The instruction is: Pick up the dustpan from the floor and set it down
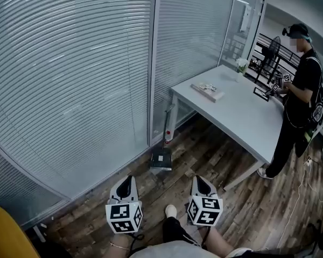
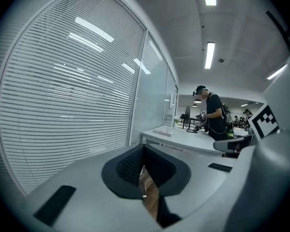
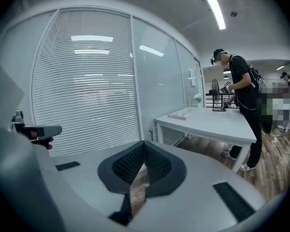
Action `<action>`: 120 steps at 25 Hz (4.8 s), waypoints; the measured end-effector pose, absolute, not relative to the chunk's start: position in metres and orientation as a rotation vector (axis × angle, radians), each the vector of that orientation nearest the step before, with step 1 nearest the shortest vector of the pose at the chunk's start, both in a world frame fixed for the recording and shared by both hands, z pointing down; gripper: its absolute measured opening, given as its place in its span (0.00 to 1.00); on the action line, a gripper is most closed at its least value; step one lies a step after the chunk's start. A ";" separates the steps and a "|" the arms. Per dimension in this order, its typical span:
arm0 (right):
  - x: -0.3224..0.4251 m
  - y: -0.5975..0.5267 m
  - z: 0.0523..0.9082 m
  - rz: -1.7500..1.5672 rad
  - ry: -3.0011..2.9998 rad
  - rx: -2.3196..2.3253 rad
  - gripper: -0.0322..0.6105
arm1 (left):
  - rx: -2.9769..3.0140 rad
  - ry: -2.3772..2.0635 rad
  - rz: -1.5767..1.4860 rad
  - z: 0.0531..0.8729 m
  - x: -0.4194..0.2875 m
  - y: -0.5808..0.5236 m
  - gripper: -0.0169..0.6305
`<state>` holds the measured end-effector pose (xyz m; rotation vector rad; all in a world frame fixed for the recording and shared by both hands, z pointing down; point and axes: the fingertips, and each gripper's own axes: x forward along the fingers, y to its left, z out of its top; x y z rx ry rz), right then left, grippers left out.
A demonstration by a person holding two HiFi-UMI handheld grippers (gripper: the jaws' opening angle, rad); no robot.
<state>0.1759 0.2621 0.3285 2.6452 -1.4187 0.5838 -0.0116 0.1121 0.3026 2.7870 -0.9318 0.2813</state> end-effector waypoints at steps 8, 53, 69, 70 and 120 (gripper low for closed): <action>0.245 0.214 0.329 0.596 -1.441 2.616 0.10 | 2.760 -0.957 0.301 0.306 0.057 0.069 0.05; 0.390 0.031 0.457 0.778 -1.454 2.423 0.10 | 2.652 -0.896 0.618 0.448 0.222 -0.103 0.05; 0.390 0.042 0.567 0.883 -1.382 2.441 0.10 | 2.604 -0.922 0.675 0.571 0.227 -0.110 0.05; 0.390 0.043 0.568 0.883 -1.379 2.441 0.10 | 2.601 -0.924 0.674 0.573 0.226 -0.110 0.05; 0.437 -0.098 0.633 0.857 -1.508 2.447 0.35 | 2.555 -1.020 0.690 0.634 0.222 -0.201 0.05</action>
